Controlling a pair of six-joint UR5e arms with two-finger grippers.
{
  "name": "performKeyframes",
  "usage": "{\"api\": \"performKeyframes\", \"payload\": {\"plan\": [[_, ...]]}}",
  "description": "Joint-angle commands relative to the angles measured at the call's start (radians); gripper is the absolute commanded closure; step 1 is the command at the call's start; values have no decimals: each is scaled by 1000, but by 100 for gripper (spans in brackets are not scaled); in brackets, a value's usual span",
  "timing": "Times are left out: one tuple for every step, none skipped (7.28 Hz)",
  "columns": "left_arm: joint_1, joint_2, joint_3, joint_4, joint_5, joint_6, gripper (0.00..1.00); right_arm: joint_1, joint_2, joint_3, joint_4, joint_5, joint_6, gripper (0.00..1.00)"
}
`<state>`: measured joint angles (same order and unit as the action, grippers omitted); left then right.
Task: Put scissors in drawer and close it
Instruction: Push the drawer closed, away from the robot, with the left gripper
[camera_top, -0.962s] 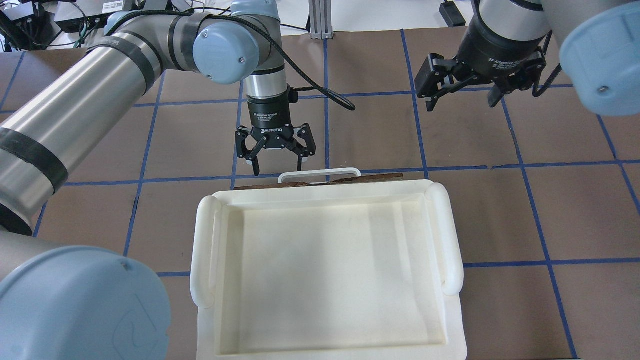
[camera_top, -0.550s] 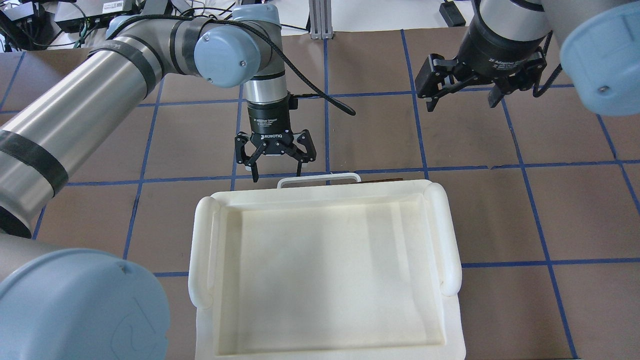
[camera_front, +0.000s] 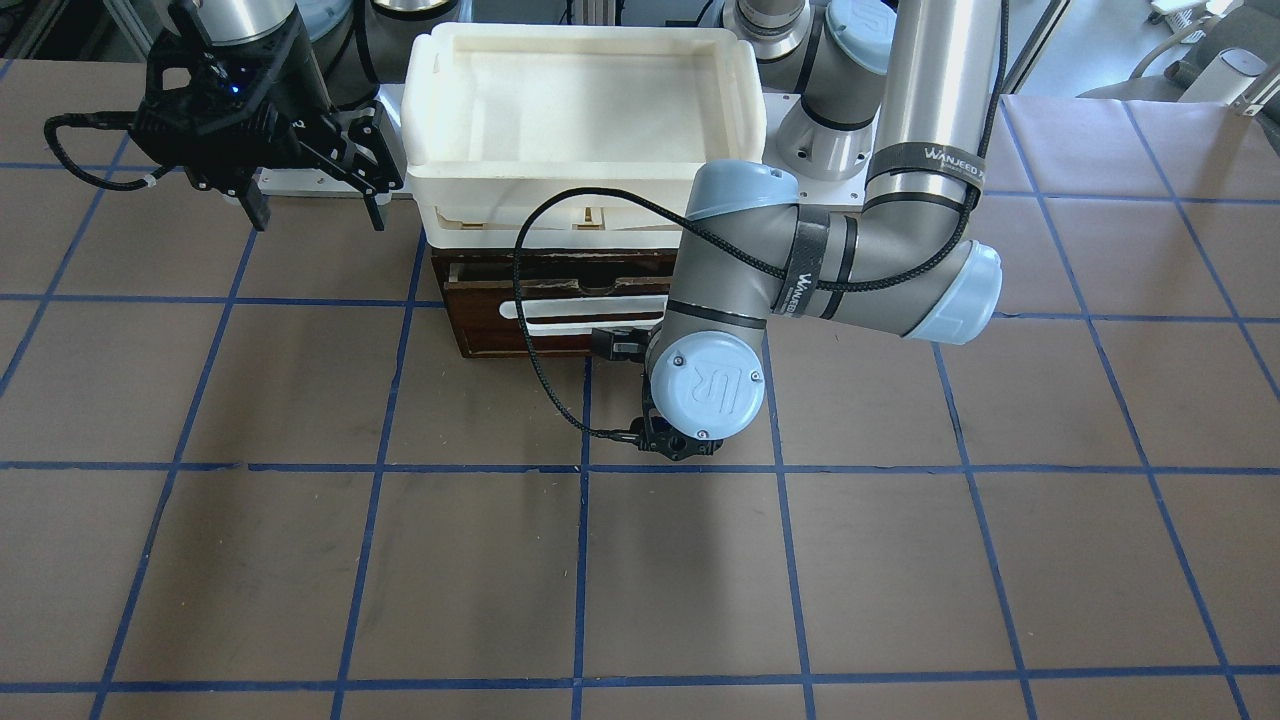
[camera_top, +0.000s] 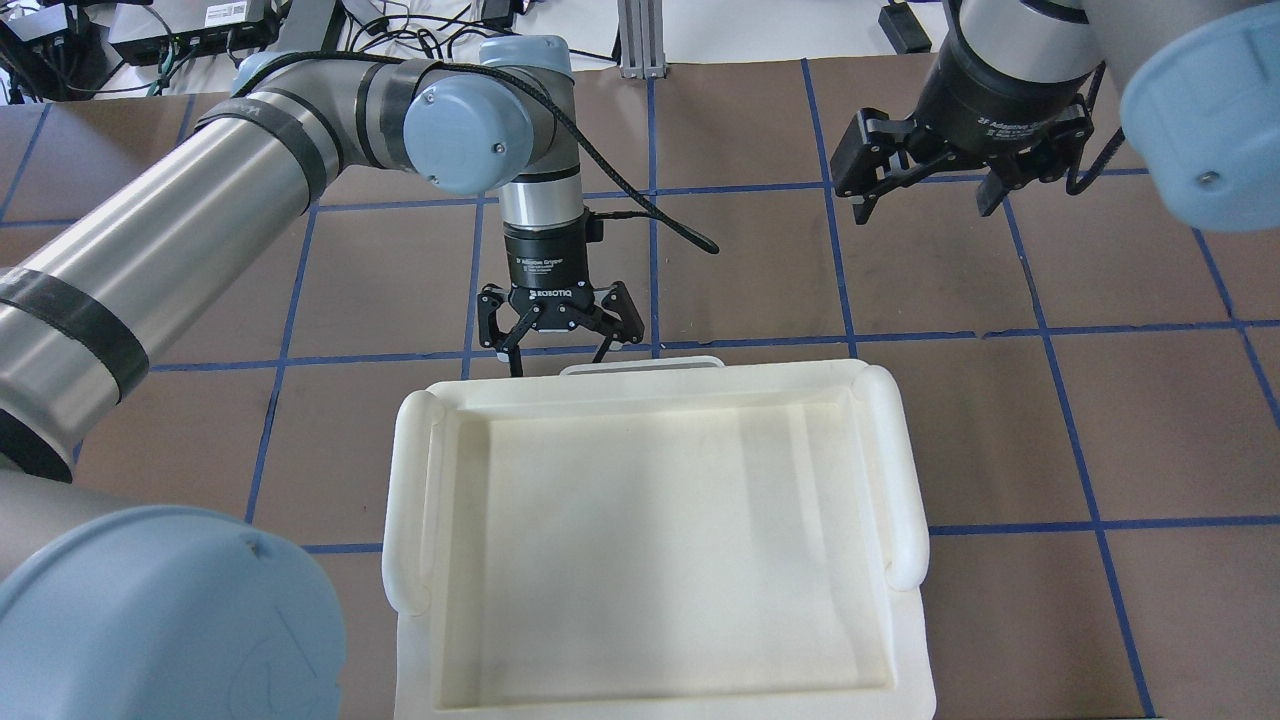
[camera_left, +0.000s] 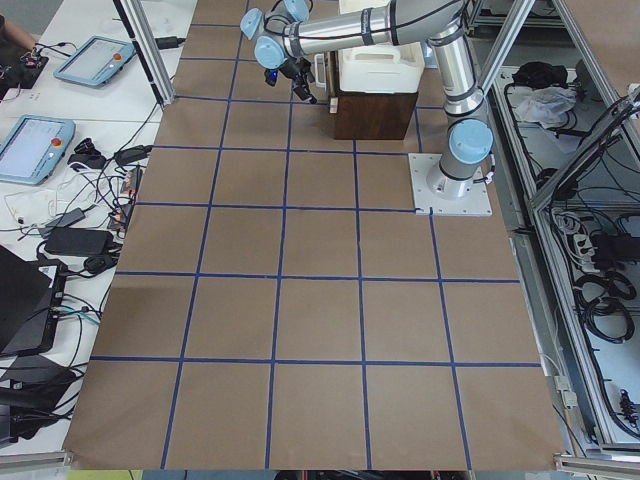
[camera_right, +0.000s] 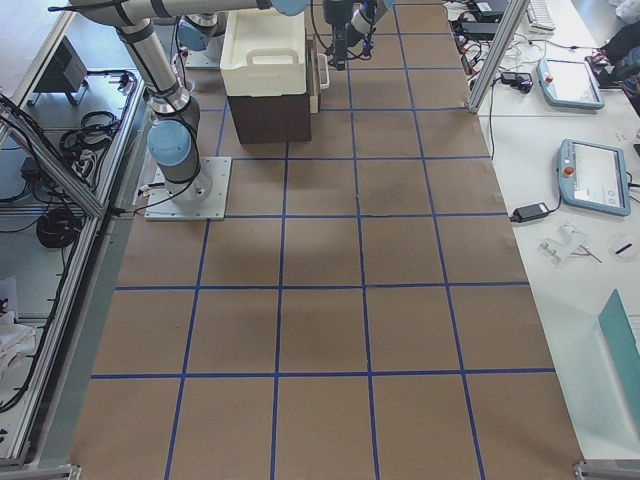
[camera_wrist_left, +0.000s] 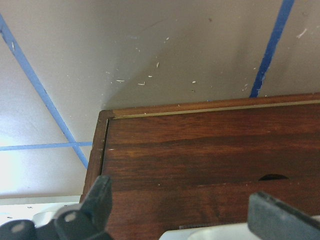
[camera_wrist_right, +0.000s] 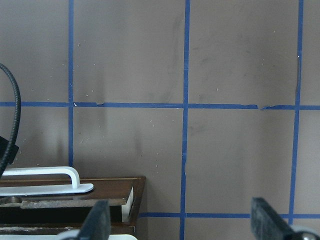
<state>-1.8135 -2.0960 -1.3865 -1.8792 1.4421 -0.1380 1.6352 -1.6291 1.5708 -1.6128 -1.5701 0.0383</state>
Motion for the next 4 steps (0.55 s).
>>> {"api": "performKeyframes", "payload": {"plan": [[-15, 10, -2, -44, -2, -15, 0, 0, 0, 0, 1, -1, 0, 0], [-17, 10, -3, -49, -2, -26, 0, 0, 0, 0, 2, -1, 0, 0], [-18, 13, -14, -49, -2, -26, 0, 0, 0, 0, 2, -1, 0, 0], [-18, 22, -32, -49, -2, -26, 0, 0, 0, 0, 2, -1, 0, 0]]}}
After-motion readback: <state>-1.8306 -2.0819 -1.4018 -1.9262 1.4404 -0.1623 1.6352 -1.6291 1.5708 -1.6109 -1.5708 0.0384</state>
